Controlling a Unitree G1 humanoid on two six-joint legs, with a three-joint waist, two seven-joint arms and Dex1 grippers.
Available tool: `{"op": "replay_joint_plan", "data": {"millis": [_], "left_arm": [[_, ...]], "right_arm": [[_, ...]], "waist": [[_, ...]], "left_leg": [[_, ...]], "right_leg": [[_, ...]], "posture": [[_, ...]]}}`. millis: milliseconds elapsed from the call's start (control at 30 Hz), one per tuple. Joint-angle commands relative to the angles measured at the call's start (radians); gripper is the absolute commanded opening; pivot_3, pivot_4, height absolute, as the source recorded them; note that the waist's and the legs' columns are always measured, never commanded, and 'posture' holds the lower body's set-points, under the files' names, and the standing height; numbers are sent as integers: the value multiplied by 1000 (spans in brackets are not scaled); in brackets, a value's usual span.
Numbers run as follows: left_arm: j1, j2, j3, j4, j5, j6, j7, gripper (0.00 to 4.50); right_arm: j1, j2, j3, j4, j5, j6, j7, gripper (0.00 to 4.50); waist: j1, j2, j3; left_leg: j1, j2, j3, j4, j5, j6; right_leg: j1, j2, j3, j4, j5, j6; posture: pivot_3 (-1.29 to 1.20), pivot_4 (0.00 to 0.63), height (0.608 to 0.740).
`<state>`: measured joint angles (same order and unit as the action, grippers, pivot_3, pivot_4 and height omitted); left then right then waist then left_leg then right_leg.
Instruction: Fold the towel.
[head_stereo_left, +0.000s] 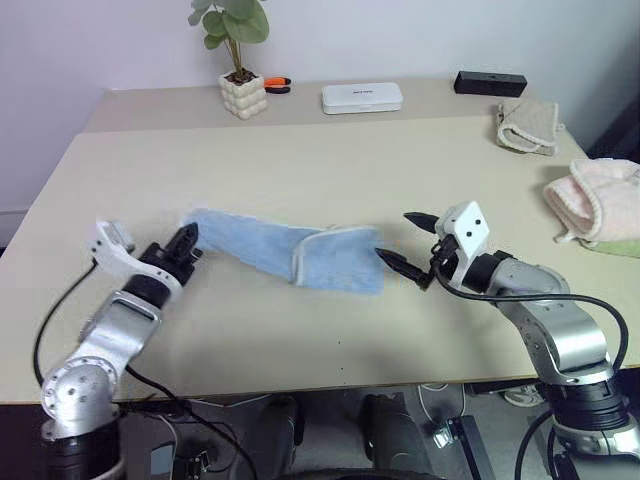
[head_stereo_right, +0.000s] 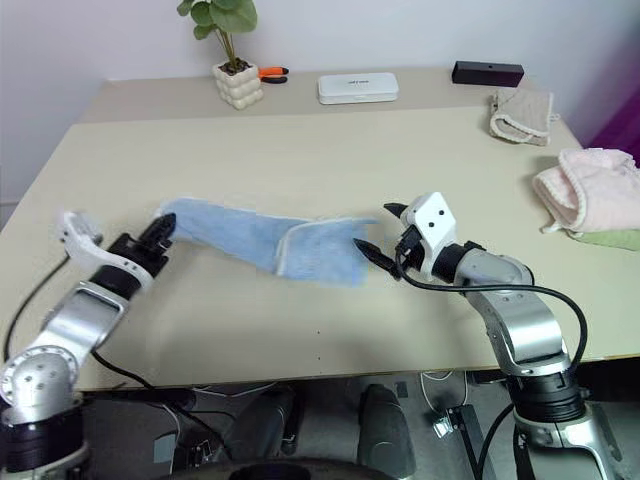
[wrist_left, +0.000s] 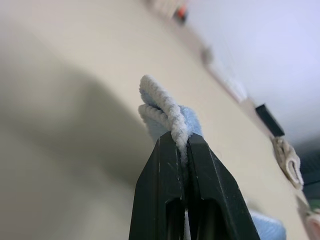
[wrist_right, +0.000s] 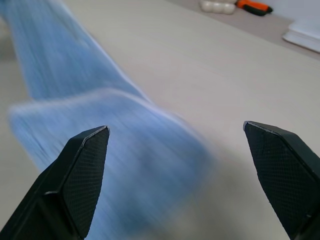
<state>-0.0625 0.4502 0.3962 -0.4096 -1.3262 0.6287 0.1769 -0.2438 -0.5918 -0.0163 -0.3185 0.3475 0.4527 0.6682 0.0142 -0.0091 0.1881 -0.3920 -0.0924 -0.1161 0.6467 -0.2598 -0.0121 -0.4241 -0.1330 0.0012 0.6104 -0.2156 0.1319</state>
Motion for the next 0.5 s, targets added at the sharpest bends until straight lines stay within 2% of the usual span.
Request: {"op": "replay_joint_plan", "data": {"millis": [33,167,200,267,333,433,500], "left_arm": [[-57,95,-29,-42,88,10,-147,34],[-164,161,-145,-78,162,38,-305,34],[-199,170,-203,-96,182,54,-356,34],[-264,193,-394,-136,261,101,-508,34],[-300,192,-535,-117,367,109,-597,34],[-333,168,-643,-65,484,88,-662,34],[-374,117,-713,17,563,95,-670,34]], "right_arm": [[-9,4,-12,2,-10,-30,0,4410],[-14,12,0,22,-27,-41,-2,4410],[-15,13,3,28,-34,-43,-5,4410],[-13,12,0,54,-52,-61,-11,4410],[-15,15,-7,74,-61,-74,-17,4410],[-15,17,-14,81,-65,-82,-20,4410],[-4,13,-25,73,-68,-84,-25,4410]], "waist": [[1,0,0],[1,-1,0],[1,-1,0],[1,-1,0],[-2,0,0],[-15,0,1],[-14,0,1]], "left_leg": [[0,0,0,0,0,0],[0,0,0,0,0,0],[0,0,0,0,0,0],[-1,0,0,0,0,0],[-1,-1,1,0,0,0],[0,0,3,-1,0,0],[0,1,2,-2,0,0]], "right_leg": [[0,0,0,0,0,0],[0,0,0,0,0,0],[0,0,0,0,0,0],[0,0,0,0,0,0],[1,0,0,0,0,0],[-1,1,3,0,0,1],[-2,3,2,0,0,1]], "posture": [[0,150,740],[0,150,740],[0,150,740],[0,150,740],[0,150,740],[0,150,740],[0,150,740]]}}
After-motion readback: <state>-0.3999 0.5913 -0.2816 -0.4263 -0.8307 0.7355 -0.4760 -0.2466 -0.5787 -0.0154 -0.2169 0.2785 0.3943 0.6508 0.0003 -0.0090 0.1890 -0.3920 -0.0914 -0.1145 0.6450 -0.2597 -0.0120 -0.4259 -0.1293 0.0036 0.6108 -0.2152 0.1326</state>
